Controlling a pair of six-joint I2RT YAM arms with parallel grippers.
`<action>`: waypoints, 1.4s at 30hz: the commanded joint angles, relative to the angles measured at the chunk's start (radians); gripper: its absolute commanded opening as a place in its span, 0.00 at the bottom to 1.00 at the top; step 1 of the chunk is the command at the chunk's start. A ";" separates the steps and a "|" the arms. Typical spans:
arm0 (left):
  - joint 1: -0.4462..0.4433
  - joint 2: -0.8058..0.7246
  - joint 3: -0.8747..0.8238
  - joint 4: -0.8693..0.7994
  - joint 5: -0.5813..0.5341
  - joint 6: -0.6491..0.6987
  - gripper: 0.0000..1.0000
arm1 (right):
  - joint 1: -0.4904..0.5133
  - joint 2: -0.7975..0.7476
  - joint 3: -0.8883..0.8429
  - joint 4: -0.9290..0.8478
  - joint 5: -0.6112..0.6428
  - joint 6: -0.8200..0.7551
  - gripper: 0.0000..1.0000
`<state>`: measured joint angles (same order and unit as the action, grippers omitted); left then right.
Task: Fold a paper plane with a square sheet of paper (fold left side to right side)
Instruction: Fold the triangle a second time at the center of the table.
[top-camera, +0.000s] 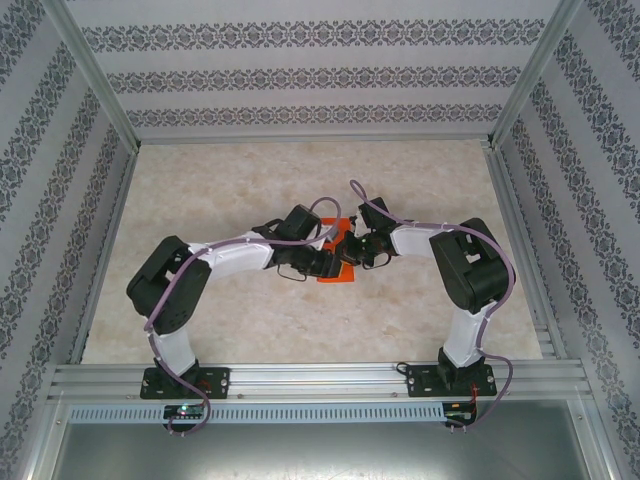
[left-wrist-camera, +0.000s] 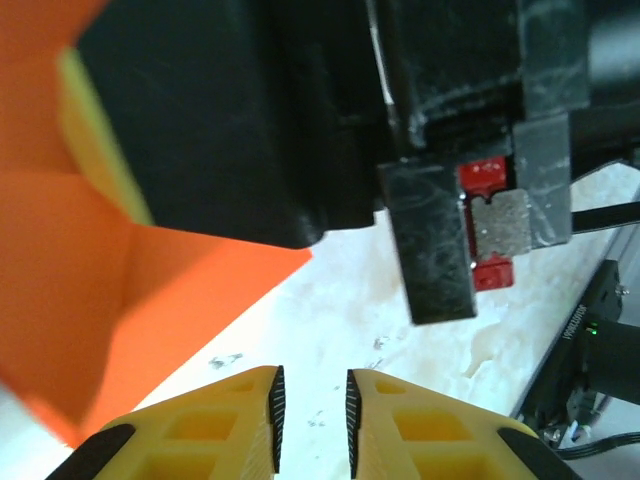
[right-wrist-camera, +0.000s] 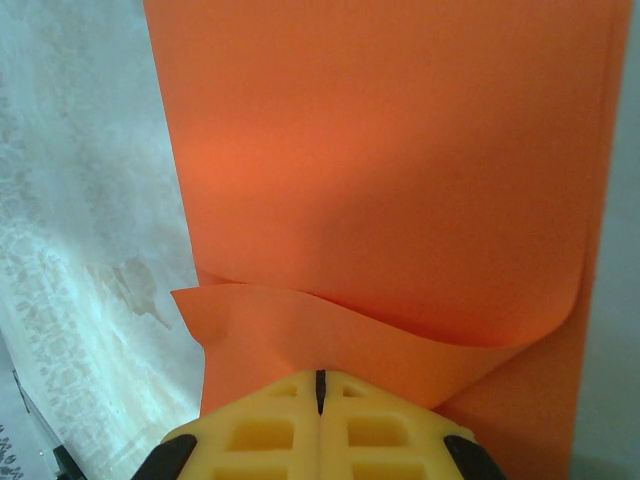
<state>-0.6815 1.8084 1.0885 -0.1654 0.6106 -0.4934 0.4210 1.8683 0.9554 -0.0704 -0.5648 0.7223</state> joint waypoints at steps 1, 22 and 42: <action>-0.005 0.037 0.006 0.049 0.016 -0.043 0.25 | -0.008 0.016 -0.023 -0.049 0.042 -0.026 0.00; 0.000 0.093 0.030 -0.017 -0.074 0.000 0.24 | -0.008 0.020 -0.010 -0.075 0.045 -0.040 0.00; 0.027 0.061 -0.002 0.018 -0.035 -0.024 0.24 | -0.010 0.021 -0.008 -0.083 0.047 -0.044 0.00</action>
<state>-0.6655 1.8751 1.0882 -0.1406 0.5785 -0.5251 0.4210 1.8683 0.9554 -0.0750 -0.5648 0.6998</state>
